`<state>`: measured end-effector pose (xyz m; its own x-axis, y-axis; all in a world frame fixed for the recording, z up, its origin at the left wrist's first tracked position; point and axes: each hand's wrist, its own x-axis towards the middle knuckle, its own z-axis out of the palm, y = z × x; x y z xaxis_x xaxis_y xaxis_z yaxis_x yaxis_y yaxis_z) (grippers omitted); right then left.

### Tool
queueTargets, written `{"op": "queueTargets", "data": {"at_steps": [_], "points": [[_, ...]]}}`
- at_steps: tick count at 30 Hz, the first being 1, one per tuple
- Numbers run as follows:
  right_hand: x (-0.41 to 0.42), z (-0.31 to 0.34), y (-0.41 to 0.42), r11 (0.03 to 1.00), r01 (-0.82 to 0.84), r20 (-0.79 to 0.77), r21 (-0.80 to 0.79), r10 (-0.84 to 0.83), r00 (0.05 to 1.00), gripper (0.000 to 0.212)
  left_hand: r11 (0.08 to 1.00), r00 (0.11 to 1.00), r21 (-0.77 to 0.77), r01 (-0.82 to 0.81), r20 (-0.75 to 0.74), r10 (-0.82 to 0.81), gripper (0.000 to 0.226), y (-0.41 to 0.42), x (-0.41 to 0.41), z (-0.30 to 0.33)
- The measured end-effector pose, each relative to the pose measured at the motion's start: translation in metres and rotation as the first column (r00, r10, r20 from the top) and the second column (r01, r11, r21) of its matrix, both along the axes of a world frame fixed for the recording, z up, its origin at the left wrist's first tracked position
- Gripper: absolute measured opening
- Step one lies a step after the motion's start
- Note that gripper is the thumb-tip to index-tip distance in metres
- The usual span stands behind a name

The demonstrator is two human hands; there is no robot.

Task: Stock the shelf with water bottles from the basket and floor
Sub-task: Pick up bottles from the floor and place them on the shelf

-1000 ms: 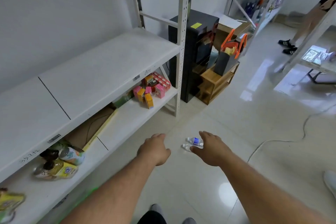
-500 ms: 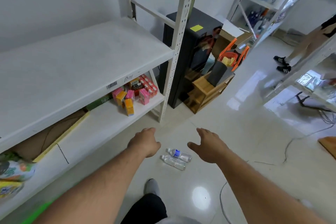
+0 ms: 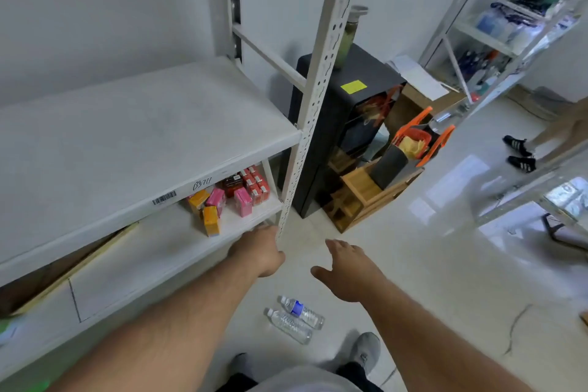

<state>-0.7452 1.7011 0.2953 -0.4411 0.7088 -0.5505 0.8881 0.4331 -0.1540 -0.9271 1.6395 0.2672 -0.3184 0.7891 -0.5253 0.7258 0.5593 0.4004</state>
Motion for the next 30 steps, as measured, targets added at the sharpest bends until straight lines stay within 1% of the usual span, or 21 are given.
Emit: {"op": "queueTargets", "data": {"at_steps": [2,5,9,14,18,24,27,30], "points": [[-0.002,-0.007,0.019,0.997,-0.070,0.004,-0.016,0.070,0.998,0.077,0.999,0.999,-0.010,-0.031,-0.017,0.031,0.063,0.010,0.006,-0.005],[0.000,-0.019,0.053,0.984,-0.176,-0.008,-0.023,0.176,0.984,0.078,0.990,0.990,-0.035,-0.138,-0.020,0.137,0.064,0.025,0.020,-0.013],[0.015,-0.034,0.102,0.940,-0.341,-0.011,-0.026,0.341,0.940,0.078,0.956,0.963,-0.121,-0.269,-0.047,0.265,0.066,0.046,0.048,-0.026],[0.045,-0.050,0.152,0.824,-0.563,0.012,-0.057,0.564,0.825,0.074,0.897,0.917,-0.195,-0.397,-0.044,0.397,0.071,0.062,0.104,-0.041],[0.060,-0.057,0.166,0.699,-0.710,0.060,-0.080,0.715,0.697,0.070,0.831,0.859,-0.246,-0.499,-0.014,0.512,0.073,0.052,0.143,-0.050],[0.060,-0.061,0.146,0.571,-0.813,0.051,-0.117,0.821,0.569,0.065,0.743,0.773,-0.281,-0.607,0.009,0.635,0.072,0.011,0.175,-0.061],[0.060,-0.064,0.131,0.538,-0.833,0.065,-0.129,0.843,0.534,0.066,0.700,0.724,-0.287,-0.654,0.033,0.689,0.073,-0.012,0.182,-0.070],[0.061,-0.075,0.115,0.525,-0.837,0.089,-0.158,0.851,0.517,0.068,0.661,0.671,-0.294,-0.691,0.082,0.737,0.072,-0.034,0.189,-0.084]]}}
